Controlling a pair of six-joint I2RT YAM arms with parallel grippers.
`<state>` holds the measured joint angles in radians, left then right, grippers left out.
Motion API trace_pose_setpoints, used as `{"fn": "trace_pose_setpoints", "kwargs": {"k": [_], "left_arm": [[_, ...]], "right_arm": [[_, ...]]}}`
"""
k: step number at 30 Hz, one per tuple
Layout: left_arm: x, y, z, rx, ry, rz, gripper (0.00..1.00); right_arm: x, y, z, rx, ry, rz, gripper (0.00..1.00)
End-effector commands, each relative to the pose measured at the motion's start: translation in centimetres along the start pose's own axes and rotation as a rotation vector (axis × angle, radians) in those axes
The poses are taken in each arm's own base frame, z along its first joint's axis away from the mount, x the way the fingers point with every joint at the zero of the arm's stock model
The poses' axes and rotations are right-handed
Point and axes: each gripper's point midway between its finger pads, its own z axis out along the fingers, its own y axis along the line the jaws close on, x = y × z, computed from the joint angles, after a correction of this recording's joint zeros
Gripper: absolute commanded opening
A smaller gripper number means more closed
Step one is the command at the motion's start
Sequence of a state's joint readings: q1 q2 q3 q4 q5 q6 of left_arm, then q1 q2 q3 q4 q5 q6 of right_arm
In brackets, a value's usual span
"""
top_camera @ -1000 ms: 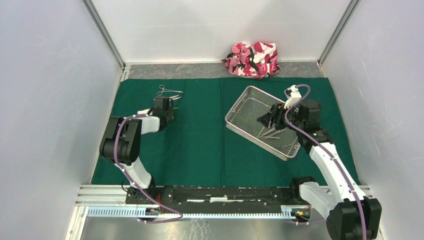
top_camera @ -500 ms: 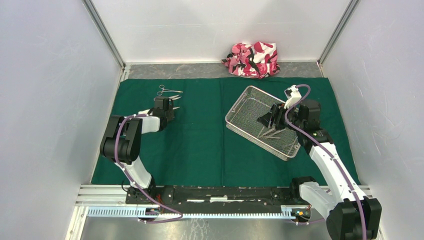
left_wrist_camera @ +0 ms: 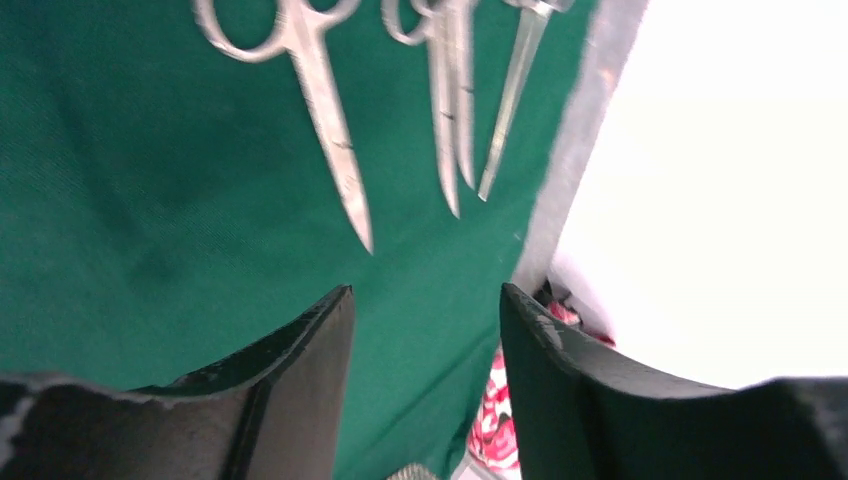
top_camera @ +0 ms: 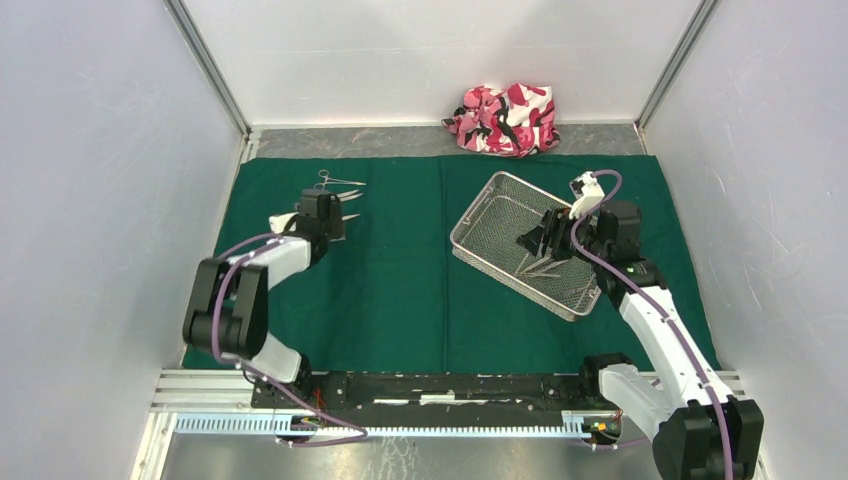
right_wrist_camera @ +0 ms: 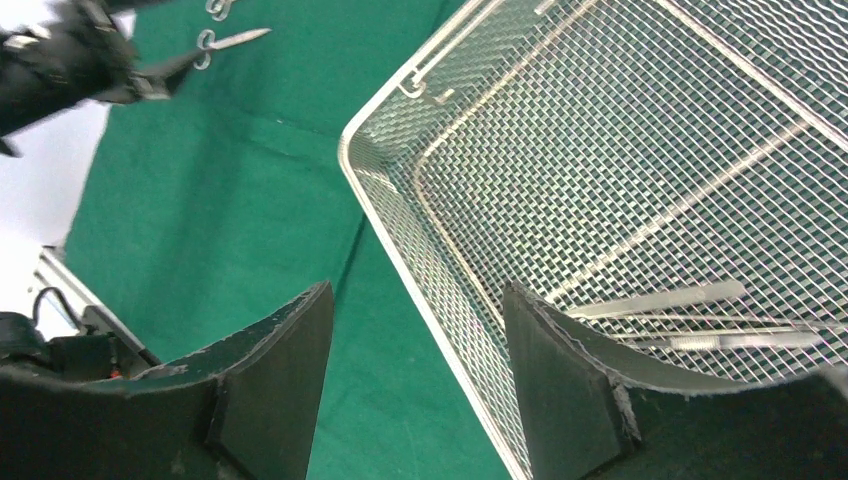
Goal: Open and lay out the surgical kit
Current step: Place the medical item in the surgical kit, then adjust the medical item in the container.
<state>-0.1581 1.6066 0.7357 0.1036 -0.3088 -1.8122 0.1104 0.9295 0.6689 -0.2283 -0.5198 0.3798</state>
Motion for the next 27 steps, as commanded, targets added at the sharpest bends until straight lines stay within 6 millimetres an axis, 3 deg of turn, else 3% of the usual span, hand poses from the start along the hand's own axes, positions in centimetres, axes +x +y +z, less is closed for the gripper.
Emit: {"fn": "trace_pose_setpoints", "kwargs": {"k": [1, 6, 9, 11, 13, 18, 23, 27], "left_arm": [[-0.3, -4.0, -5.3, 0.131, 0.042, 0.148, 0.68], [0.7, -8.7, -13.5, 0.427, 0.152, 0.433, 0.86], [3.2, -11.3, -19.0, 0.723, 0.258, 0.720, 0.90], [4.7, -12.1, -22.1, 0.870, 0.324, 0.924, 0.94], [5.6, -12.4, -23.9, 0.950, 0.364, 1.085, 0.95], [5.7, -11.7, -24.5, 0.958, 0.320, 1.363, 0.96], [8.3, -8.8, -23.7, 0.963, 0.352, 1.481, 0.95], [8.6, -7.6, -24.1, 0.909, 0.323, 1.574, 0.94]], "right_arm": [[-1.0, -1.4, -0.8, 0.095, -0.027, -0.087, 0.69], [0.1, -4.2, -1.6, 0.241, 0.007, -0.135, 0.71], [1.2, -5.5, -1.2, 0.288, 0.061, -0.110, 0.71], [1.6, -7.0, -1.3, 0.368, 0.126, -0.102, 0.69], [1.5, -8.3, -1.6, 0.449, 0.156, -0.095, 0.69], [1.3, -11.7, -1.6, 0.651, 0.236, -0.015, 0.75], [3.2, -13.1, 0.8, 0.693, 0.314, 0.146, 0.67], [3.9, -14.8, 1.2, 0.802, 0.288, 0.280, 0.65]]}}
